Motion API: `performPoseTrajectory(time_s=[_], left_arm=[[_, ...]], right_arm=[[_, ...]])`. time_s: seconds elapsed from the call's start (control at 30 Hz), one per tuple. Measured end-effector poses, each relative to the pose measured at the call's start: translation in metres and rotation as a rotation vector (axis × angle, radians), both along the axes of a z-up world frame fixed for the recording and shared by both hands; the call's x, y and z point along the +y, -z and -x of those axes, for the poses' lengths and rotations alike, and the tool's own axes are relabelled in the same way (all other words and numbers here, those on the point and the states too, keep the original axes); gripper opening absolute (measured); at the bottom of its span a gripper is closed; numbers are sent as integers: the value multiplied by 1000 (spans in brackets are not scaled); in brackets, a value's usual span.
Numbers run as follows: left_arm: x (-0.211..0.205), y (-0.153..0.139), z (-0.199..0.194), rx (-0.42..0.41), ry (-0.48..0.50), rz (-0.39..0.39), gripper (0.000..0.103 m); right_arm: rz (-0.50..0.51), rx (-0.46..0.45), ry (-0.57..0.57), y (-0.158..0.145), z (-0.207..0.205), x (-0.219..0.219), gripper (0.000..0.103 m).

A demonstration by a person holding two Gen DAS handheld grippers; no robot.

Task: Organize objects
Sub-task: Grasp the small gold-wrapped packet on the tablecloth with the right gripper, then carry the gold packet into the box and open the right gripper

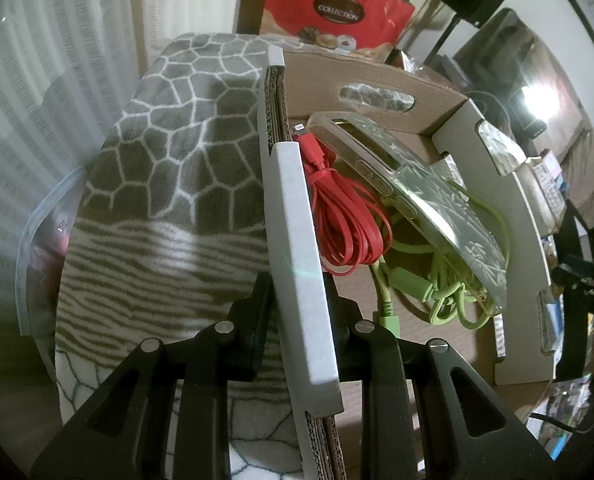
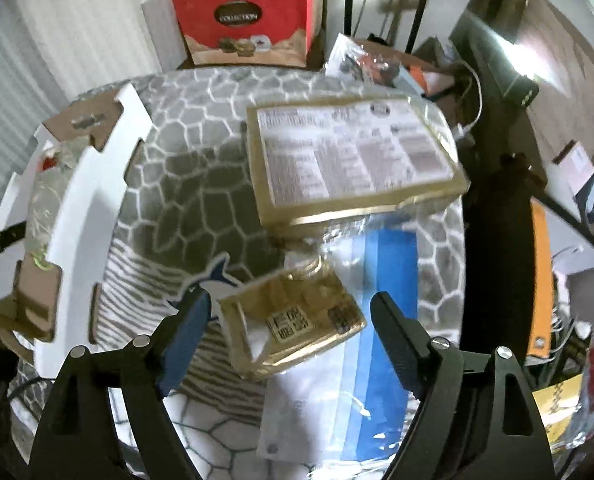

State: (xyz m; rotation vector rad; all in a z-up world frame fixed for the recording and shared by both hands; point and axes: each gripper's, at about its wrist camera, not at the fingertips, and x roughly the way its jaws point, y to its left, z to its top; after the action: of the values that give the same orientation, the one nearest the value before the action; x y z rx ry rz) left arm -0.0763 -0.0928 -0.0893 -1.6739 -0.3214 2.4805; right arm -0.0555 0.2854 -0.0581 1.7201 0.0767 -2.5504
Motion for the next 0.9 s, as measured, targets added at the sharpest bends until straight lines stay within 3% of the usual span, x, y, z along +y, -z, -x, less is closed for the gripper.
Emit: performPoseTrajectory(time_s=[0.3,0.5,0.7,0.9], left_arm=[[0,0,-2,0,-1,3,21],[0,0,-2,0,0,4,21],[0,0,-2,-1,0,5,21],[1,0,-2,0,35,4,21]], right_arm=[[-26,13,-24,18,-6,-1,90],[-5,2,-1,26,-5,9,88],[13,33,-16,14,-12,8,80],[92,74,-44,-19,-16,-3,80]])
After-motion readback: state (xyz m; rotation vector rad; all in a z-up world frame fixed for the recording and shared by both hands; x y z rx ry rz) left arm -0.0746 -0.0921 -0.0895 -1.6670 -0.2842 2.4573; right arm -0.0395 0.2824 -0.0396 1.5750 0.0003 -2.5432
